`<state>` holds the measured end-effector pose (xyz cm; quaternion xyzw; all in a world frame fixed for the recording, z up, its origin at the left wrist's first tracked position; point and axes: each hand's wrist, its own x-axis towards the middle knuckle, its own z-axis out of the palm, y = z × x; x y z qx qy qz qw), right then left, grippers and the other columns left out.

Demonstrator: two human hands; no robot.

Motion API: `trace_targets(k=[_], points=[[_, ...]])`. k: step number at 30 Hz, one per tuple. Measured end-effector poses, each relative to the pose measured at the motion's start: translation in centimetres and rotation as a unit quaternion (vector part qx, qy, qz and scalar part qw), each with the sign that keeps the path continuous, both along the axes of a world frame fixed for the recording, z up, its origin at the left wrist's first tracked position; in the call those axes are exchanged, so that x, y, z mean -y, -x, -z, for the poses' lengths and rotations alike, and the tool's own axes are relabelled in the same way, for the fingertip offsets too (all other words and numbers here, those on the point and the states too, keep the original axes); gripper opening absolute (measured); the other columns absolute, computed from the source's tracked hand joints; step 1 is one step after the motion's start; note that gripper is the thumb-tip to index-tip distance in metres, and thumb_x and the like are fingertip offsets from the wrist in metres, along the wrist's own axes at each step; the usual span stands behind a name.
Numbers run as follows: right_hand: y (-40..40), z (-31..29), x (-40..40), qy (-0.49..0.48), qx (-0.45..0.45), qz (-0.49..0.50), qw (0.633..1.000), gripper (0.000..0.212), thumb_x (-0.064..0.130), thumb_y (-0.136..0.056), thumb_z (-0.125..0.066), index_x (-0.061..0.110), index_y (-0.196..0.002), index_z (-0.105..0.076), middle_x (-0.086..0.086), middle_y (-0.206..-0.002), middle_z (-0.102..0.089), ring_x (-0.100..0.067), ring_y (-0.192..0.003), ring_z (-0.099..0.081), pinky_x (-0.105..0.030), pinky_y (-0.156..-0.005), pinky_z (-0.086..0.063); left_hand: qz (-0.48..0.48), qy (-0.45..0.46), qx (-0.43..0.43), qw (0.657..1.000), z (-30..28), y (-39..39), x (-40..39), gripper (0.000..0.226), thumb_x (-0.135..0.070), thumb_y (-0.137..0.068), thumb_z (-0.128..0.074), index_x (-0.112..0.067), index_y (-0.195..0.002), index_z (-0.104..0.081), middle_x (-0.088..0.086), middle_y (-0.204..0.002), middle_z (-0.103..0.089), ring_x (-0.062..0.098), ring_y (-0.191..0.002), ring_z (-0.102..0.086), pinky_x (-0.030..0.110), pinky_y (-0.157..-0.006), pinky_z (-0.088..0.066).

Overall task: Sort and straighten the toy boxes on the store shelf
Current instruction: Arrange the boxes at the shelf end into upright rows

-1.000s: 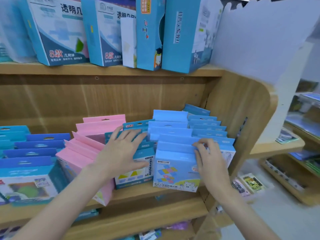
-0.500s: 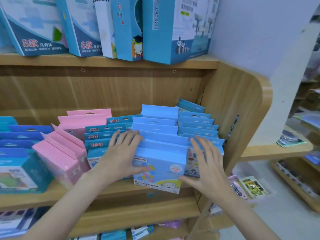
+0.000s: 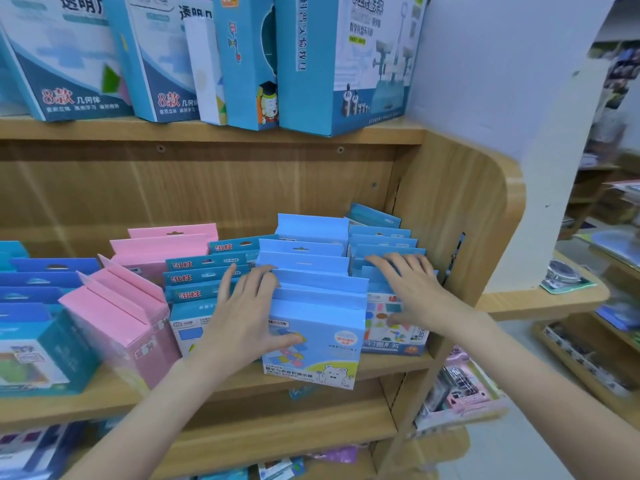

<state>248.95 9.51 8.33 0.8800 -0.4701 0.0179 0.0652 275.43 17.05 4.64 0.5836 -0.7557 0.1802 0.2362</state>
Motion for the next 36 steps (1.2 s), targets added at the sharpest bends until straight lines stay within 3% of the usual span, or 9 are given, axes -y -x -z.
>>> trace_targets(k=[11, 15, 20, 22, 24, 27, 30, 33, 36], points=[[0.7, -0.4, 0.3, 0.028, -0.050, -0.001, 0.998, 0.105, 0.040, -0.072, -0.072, 0.022, -0.144, 0.002, -0.002, -0.144, -0.022, -0.024, -0.132, -0.021, -0.037, -0.114, -0.012, -0.045, 0.035, -0.057, 0.997, 0.6, 1.7, 1.1, 0.077, -0.053, -0.042, -0.085, -0.006, -0.090, -0.047, 0.011, -0.092, -0.056, 0.031, -0.090, -0.059, 0.041, -0.104, -0.018], [0.5, -0.7, 0.0, 0.015, -0.041, 0.014, 0.999, 0.107, 0.040, -0.074, -0.071, 0.025, -0.144, 0.008, -0.004, -0.146, -0.018, -0.023, -0.136, -0.015, -0.038, -0.116, -0.005, -0.032, -0.001, -0.102, 0.994, 0.5, 2.0, 1.3, 0.075, -0.044, -0.044, -0.088, -0.004, -0.095, -0.049, 0.013, -0.100, -0.054, 0.031, -0.099, -0.050, 0.048, -0.094, -0.043], [0.1, -1.0, -0.8, -0.040, -0.015, 0.016, 0.999, 0.122, 0.056, -0.068, -0.069, 0.025, -0.141, 0.022, -0.003, -0.154, 0.004, -0.025, -0.142, 0.005, -0.043, -0.115, 0.009, 0.028, -0.088, -0.121, 0.988, -0.9, 1.8, 1.4, 0.081, -0.049, -0.066, -0.076, -0.016, -0.128, -0.038, 0.002, -0.123, -0.035, 0.017, -0.118, -0.033, 0.025, -0.095, -0.035], [-0.8, -1.3, -1.5, -0.054, 0.011, -0.004, 0.998, 0.121, 0.061, -0.066, -0.066, 0.025, -0.141, 0.022, -0.001, -0.154, 0.008, -0.022, -0.142, 0.008, -0.043, -0.115, 0.011, 0.028, -0.097, -0.127, 0.987, -1.1, 1.8, 1.3, 0.087, -0.049, -0.069, -0.074, -0.023, -0.138, -0.028, 0.001, -0.128, -0.031, 0.016, -0.121, -0.029, 0.025, -0.096, -0.037], [-1.8, -1.3, -2.0, -0.043, 0.029, -0.029, 0.998, 0.119, 0.064, -0.066, -0.065, 0.028, -0.141, 0.021, 0.001, -0.154, 0.009, -0.021, -0.142, 0.011, -0.042, -0.113, 0.014, 0.008, -0.104, -0.114, 0.988, -0.9, 1.8, 1.0, 0.091, -0.051, -0.071, -0.071, -0.026, -0.142, -0.020, 0.001, -0.136, -0.026, 0.019, -0.129, -0.020, 0.031, -0.109, -0.026], [-3.7, -1.3, -2.4, -0.023, 0.036, -0.062, 0.997, 0.117, 0.065, -0.067, -0.062, 0.030, -0.141, 0.021, 0.001, -0.153, 0.009, -0.019, -0.141, 0.012, -0.038, -0.109, 0.019, 0.010, -0.046, -0.058, 0.997, -0.4, 1.3, 0.5, 0.089, -0.061, -0.071, -0.061, -0.021, -0.142, -0.025, 0.007, -0.145, -0.027, 0.024, -0.137, -0.014, 0.034, -0.113, 0.006], [-5.2, -1.3, -2.9, -0.004, 0.041, -0.093, 0.995, 0.112, 0.064, -0.070, -0.061, 0.030, -0.142, 0.017, 0.000, -0.153, 0.007, -0.018, -0.141, 0.014, -0.038, -0.109, 0.020, 0.023, 0.029, -0.075, 0.997, 0.0, 0.2, -0.6, 0.073, -0.060, -0.078, -0.051, -0.016, -0.134, -0.035, 0.008, -0.141, -0.035, 0.021, -0.134, -0.026, 0.042, -0.114, -0.005], [-6.6, -0.9, -3.1, 0.030, 0.073, -0.138, 0.987, 0.104, 0.067, -0.069, -0.058, 0.031, -0.142, 0.008, -0.002, -0.152, -0.004, -0.016, -0.139, 0.011, -0.039, -0.112, 0.018, 0.015, 0.128, -0.118, 0.985, 0.3, -1.1, -2.3, 0.039, -0.027, -0.084, -0.049, -0.012, -0.119, -0.043, 0.006, -0.130, -0.040, 0.024, -0.122, -0.039, 0.038, -0.113, -0.016], [-8.8, -0.1, -3.5, 0.074, 0.102, -0.187, 0.974, 0.088, 0.069, -0.071, -0.042, 0.021, -0.141, -0.017, -0.007, -0.145, -0.028, -0.019, -0.138, -0.007, -0.041, -0.114, 0.007, -0.015, 0.178, -0.117, 0.977, 0.3, -2.5, -4.1, 0.032, -0.011, -0.078, -0.050, -0.011, -0.110, -0.047, 0.007, -0.123, -0.044, 0.025, -0.114, -0.044, 0.040, -0.108, -0.026]])
